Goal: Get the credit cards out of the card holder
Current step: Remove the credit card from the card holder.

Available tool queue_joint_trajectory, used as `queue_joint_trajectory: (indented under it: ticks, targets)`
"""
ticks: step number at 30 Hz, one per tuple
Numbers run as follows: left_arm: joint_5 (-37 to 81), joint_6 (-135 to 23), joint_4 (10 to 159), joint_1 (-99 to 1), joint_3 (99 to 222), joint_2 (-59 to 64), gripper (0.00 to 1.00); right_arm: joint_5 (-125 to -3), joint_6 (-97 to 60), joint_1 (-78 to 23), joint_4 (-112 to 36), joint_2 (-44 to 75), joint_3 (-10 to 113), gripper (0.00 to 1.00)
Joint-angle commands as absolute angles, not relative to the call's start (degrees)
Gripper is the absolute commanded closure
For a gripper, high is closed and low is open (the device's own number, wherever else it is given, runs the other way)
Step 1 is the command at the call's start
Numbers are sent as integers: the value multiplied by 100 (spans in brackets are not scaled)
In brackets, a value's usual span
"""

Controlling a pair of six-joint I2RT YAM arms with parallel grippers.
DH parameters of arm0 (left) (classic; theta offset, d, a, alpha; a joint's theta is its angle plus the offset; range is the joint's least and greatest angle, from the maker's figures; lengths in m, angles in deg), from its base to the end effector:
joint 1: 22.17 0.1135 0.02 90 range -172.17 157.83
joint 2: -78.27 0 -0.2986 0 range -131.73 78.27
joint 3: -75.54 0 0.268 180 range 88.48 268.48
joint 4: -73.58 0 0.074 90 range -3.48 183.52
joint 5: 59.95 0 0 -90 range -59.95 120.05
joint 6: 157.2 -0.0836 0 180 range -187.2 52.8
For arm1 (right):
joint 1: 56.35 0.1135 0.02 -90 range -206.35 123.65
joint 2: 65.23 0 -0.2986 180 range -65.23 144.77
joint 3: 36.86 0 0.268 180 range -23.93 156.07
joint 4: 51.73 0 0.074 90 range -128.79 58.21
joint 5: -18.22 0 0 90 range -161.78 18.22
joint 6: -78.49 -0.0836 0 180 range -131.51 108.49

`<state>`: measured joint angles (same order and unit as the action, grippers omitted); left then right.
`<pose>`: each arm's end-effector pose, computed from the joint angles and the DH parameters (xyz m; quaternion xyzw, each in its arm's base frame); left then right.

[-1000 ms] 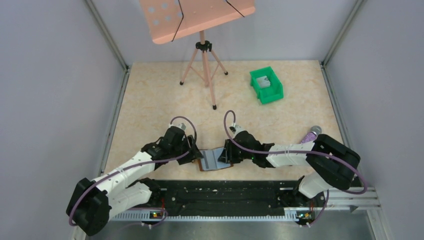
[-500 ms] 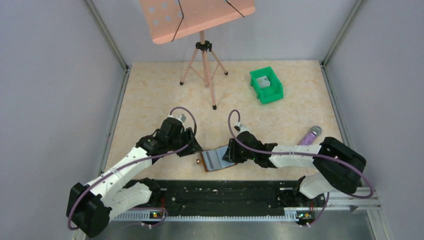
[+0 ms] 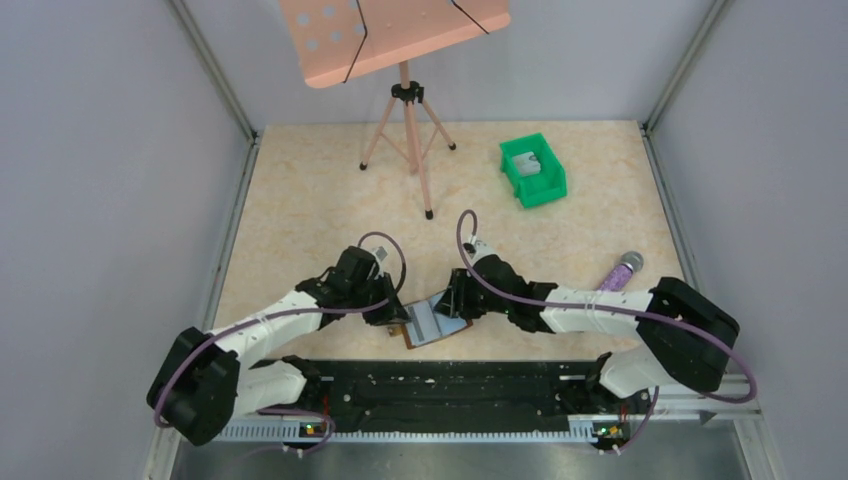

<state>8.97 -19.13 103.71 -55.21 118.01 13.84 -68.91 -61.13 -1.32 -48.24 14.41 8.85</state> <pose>0.1790 -0.1523 0.1627 -0.0627 0.9296 -0.3391 0.1301 0.1764 0.2595 0.1619 -0.0534 0.8948 0.3642 0.2528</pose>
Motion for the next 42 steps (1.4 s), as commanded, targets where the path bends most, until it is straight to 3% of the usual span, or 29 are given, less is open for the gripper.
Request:
queue_joint_trajectory:
  ticks: [1,20,31,37,42]
  targets:
    - [993,-1887,9750,-5505,11444,1178,85,-6696,-6053,-63,-5372,1763,1154,62]
    - [1178,-1884,9325,-5509,10974,876,98,-6105,-6509,27,-6708,2468,598,68]
    - [671,-1654,9593,-5505,11307,1090,98,-6783,-6214,26,-5493,1815,839,67]
    - [701,-1468,9866,-5505,11698,1521,97,-6767,-6200,33,-5522,1849,833,67]
    - [889,-1592,9689,-5508,11570,1172,100,-6699,-6216,27,-5710,2086,854,67]
